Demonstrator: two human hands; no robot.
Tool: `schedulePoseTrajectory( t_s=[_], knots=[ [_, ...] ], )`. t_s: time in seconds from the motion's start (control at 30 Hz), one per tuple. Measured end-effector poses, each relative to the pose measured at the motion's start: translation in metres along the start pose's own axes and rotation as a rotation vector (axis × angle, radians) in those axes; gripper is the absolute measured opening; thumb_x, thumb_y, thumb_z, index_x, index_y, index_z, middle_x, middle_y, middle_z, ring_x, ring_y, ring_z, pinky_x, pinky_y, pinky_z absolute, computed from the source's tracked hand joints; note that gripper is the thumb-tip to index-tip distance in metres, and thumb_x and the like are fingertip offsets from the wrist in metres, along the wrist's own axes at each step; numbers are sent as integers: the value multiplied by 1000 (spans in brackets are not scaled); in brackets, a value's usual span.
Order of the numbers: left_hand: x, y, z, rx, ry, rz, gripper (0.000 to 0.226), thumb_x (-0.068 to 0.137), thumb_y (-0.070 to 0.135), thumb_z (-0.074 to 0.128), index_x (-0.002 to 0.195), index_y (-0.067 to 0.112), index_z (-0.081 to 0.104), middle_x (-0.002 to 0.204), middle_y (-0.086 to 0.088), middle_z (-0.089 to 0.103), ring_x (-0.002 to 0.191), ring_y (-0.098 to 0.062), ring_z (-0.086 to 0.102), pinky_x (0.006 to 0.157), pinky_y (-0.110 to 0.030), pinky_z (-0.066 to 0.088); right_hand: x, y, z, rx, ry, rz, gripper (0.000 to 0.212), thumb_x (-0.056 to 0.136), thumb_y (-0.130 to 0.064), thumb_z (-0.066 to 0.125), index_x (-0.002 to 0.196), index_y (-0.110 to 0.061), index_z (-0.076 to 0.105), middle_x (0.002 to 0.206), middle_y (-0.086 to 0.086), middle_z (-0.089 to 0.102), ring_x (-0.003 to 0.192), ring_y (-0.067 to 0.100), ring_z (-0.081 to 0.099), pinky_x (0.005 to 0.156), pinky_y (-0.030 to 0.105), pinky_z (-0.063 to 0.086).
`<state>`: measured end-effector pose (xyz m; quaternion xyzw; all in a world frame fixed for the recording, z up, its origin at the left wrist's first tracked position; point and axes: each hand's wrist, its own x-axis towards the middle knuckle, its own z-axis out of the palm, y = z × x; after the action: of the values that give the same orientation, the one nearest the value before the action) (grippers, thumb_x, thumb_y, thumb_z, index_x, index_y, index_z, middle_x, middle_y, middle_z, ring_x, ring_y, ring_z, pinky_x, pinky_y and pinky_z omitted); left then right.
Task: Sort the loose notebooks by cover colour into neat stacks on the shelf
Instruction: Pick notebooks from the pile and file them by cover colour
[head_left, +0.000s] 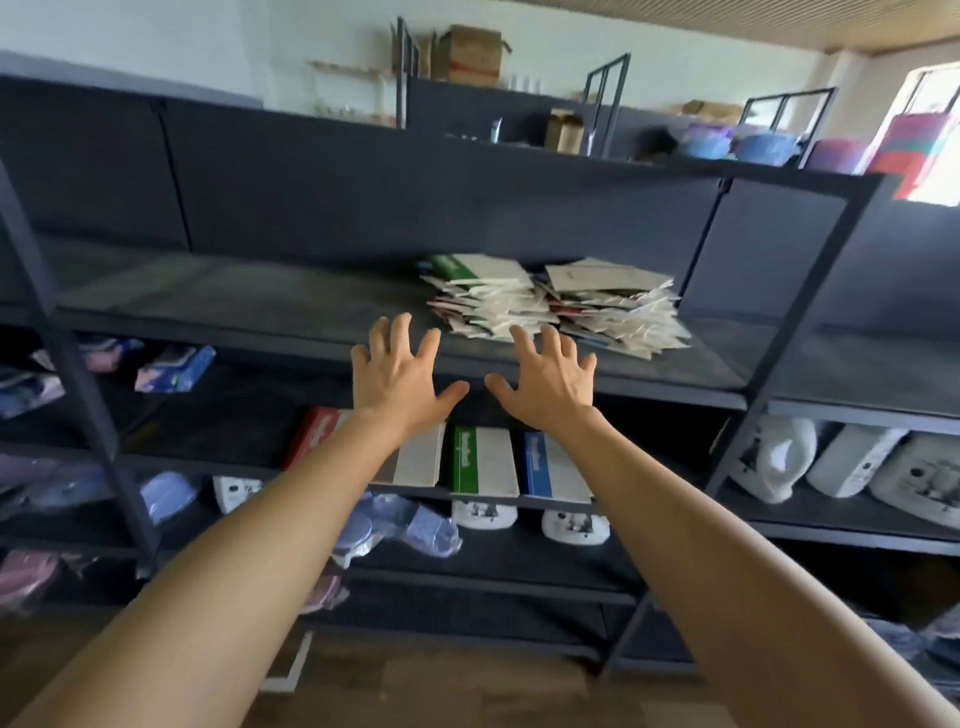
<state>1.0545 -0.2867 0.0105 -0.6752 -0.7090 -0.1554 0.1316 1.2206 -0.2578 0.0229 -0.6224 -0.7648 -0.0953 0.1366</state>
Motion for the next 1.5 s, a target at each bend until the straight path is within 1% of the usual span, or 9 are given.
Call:
schedulePoseTrajectory(
  t_s=[0.2, 0.53, 0.83, 1.0, 1.1, 1.2, 1.27, 1.37, 1.5],
  knots=[
    [48, -9, -14, -24, 76, 37, 74, 86, 64, 42, 144, 22, 25, 150, -12, 14, 138, -35, 15, 105, -47, 26, 44, -7, -21, -13, 70, 3, 70, 89, -57, 44, 147, -27, 19, 152, 10, 19, 137, 32, 23, 108, 56, 23],
    [162, -67, 32, 31, 55, 136, 73, 88, 63, 40, 145, 21, 22, 151, -12, 14, 139, -34, 14, 106, -47, 26, 160, -43, 16, -44, 57, 35, 66, 88, -56, 47, 142, -25, 27, 146, 10, 26, 133, 32, 28, 105, 55, 26],
    [235, -77, 89, -26, -28, 200, 71, 88, 63, 40, 143, 22, 27, 150, -11, 19, 138, -32, 18, 105, -45, 28, 229, -48, 66, -50, -72, 92, 64, 88, -55, 48, 141, -22, 30, 145, 10, 28, 135, 32, 29, 107, 61, 21],
    [263, -82, 117, -75, -88, 165, 66, 88, 62, 40, 142, 25, 29, 149, -7, 22, 137, -29, 21, 105, -42, 28, 271, -53, 85, -66, -139, 70, 62, 89, -54, 48, 139, -19, 33, 143, 10, 30, 134, 31, 29, 105, 59, 25],
    [280, -91, 128, -46, -126, 140, 66, 88, 63, 37, 142, 25, 29, 149, -8, 22, 137, -29, 21, 105, -43, 28, 296, -56, 92, -61, -173, 55, 60, 91, -51, 45, 140, -20, 31, 145, 11, 29, 135, 32, 28, 107, 62, 20],
    [297, -100, 133, -28, -132, 113, 65, 88, 63, 37, 141, 25, 31, 149, -8, 24, 137, -29, 23, 105, -43, 30, 321, -55, 97, -42, -244, 83, 51, 95, -45, 44, 138, -18, 37, 140, 13, 37, 128, 34, 38, 104, 55, 28],
    [310, -104, 134, -24, -134, 96, 65, 88, 63, 38, 140, 25, 32, 148, -7, 26, 135, -28, 26, 104, -43, 30, 333, -54, 100, -82, -262, 70, 41, 97, -37, 44, 130, -13, 47, 129, 14, 51, 117, 32, 48, 93, 43, 41],
    [325, -105, 136, -61, -138, 59, 64, 88, 62, 40, 140, 24, 33, 147, -6, 28, 134, -29, 29, 103, -42, 31, 339, -54, 99, -193, -232, -46, 31, 98, -24, 46, 124, -9, 54, 118, 13, 61, 106, 29, 59, 73, 31, 44],
    [336, -95, 133, -142, -160, 17, 65, 89, 62, 39, 140, 22, 33, 144, -6, 32, 130, -29, 34, 99, -40, 34, 339, -47, 91, -164, -201, -93, 30, 95, -6, 42, 123, -4, 54, 118, 15, 61, 107, 32, 60, 78, 35, 49]
  ],
)
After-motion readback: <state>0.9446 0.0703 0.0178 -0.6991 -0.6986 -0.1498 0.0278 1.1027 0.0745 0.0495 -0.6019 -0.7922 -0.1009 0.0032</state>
